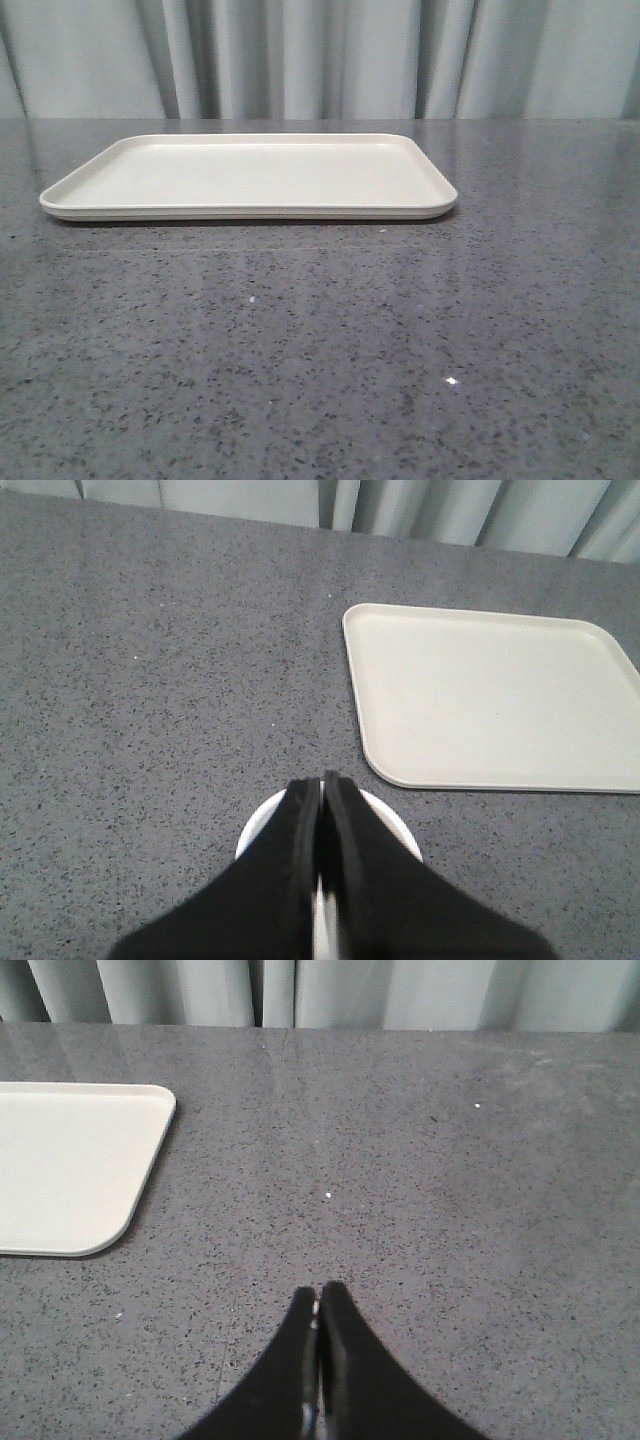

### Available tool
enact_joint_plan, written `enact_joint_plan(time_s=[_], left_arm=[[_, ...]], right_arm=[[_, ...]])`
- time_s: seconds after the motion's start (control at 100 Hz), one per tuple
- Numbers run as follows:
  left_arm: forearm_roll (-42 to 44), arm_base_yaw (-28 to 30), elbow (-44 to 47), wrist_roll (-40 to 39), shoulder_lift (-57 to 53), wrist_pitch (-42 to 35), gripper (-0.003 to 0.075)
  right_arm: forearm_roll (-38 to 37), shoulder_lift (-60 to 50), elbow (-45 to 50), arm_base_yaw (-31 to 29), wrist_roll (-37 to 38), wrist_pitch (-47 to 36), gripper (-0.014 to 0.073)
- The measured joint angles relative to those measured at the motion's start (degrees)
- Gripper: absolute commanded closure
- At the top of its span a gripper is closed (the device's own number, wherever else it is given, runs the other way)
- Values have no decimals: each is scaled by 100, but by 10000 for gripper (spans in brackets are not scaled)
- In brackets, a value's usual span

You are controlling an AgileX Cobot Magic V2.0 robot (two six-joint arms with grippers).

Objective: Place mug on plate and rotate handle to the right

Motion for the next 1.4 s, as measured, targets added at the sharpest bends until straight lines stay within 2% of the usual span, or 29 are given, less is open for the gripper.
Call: enact_joint_plan(time_s=[0.36, 0.44, 0.55, 0.7, 0.72, 0.75, 0.8, 0.87, 1.12, 1.4], left_arm=[[0, 0, -79, 191, 342, 189, 738], [0, 0, -79, 269, 349, 199, 707], [-29, 0, -79, 301, 349, 223, 568], [-124, 0, -79, 304, 349, 260, 258], [-122, 0, -79, 304, 349, 271, 234], [-127, 0, -79, 304, 349, 271, 183], [-127, 0, -79, 304, 349, 280, 141], [-127, 0, -79, 304, 349, 280, 133], [24, 0, -79, 314, 438, 330, 133], [207, 0, -79, 314, 1340, 582, 133]], right_arm=[[0, 291, -123, 0, 0, 69, 655], [0, 291, -123, 0, 0, 69, 622], [0, 291, -123, 0, 0, 69, 477], [0, 291, -123, 0, 0, 69, 198], [0, 291, -123, 0, 0, 69, 149], [0, 291, -123, 0, 0, 69, 116], [0, 291, -123, 0, 0, 69, 51], [0, 291, -123, 0, 0, 69, 4], [0, 291, -127, 0, 0, -4, 10], [0, 291, -139, 0, -10, -53, 10]])
